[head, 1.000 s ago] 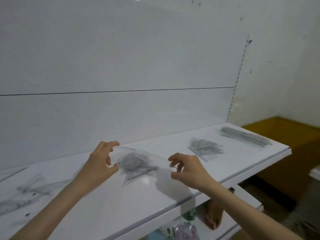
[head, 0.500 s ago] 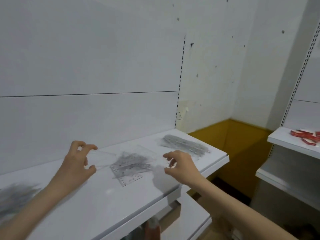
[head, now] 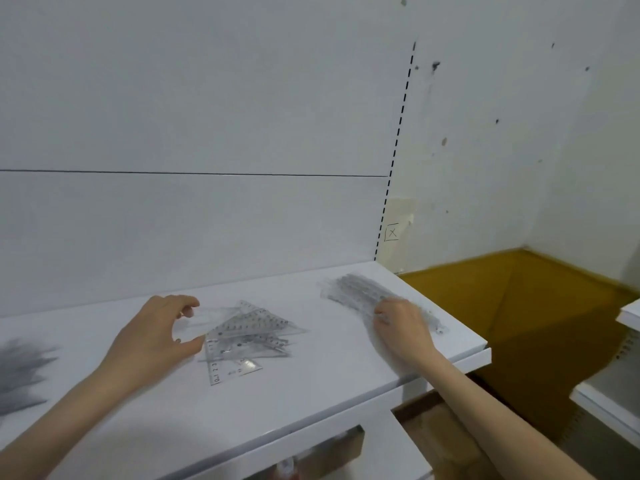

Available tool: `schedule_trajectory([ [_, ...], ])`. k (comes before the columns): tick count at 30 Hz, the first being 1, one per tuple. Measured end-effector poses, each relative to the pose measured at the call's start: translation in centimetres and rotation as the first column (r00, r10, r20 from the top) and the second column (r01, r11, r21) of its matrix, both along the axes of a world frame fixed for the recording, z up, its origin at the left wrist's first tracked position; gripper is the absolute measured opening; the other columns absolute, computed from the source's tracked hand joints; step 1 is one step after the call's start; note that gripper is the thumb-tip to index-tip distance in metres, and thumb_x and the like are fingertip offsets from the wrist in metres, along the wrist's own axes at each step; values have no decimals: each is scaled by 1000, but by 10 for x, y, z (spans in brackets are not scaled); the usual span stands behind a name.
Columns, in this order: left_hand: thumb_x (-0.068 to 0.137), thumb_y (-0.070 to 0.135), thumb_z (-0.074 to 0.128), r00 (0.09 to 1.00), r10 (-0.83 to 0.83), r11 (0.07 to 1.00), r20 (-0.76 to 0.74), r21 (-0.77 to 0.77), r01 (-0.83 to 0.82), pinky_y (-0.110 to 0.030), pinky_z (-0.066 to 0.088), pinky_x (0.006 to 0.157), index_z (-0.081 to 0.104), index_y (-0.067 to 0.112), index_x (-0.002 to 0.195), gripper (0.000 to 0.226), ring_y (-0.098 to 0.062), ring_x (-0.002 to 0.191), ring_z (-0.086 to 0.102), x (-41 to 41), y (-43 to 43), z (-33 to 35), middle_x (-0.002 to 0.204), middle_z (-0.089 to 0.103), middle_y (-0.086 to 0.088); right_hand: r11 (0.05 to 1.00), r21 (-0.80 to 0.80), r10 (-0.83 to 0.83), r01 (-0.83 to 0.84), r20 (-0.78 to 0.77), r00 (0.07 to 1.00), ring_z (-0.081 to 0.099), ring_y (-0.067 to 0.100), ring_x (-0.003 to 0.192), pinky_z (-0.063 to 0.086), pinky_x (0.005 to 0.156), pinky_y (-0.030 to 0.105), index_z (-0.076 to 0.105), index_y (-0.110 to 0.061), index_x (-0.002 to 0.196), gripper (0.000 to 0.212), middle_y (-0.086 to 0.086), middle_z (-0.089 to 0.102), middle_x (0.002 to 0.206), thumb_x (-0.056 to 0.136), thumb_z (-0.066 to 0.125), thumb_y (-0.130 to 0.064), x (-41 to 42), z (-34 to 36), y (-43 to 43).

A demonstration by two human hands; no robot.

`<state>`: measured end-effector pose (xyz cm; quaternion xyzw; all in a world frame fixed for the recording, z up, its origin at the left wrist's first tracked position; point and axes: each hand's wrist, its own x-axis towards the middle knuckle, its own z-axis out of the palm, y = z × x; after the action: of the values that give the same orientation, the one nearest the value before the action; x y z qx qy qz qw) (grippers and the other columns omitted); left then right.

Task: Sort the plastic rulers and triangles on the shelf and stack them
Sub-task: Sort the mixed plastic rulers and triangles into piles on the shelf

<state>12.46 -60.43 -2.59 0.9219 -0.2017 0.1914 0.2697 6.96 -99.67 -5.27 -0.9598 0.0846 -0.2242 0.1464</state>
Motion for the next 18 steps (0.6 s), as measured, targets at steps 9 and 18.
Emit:
schedule_trajectory([
  [9,61,55,52,964,-181,976,196,155,152,-9,32,68,66,20,100,55,-5,91,39,-15,-18,11,94,56,11,952,-47,307,-304,130,943,53,27,118,39,99,36,66,-12,117,33,7,62,125,88,63,-27,-2,28,53],
  [18,68,59,57,960,-191,979,204,112,171,-19,41,78,57,27,113,55,4,98,44,-38,12,28,101,55,22,536,-397,844,-745,248,475,67,25,80,56,55,31,69,-17,107,24,4,68,113,87,57,-21,19,41,185],
])
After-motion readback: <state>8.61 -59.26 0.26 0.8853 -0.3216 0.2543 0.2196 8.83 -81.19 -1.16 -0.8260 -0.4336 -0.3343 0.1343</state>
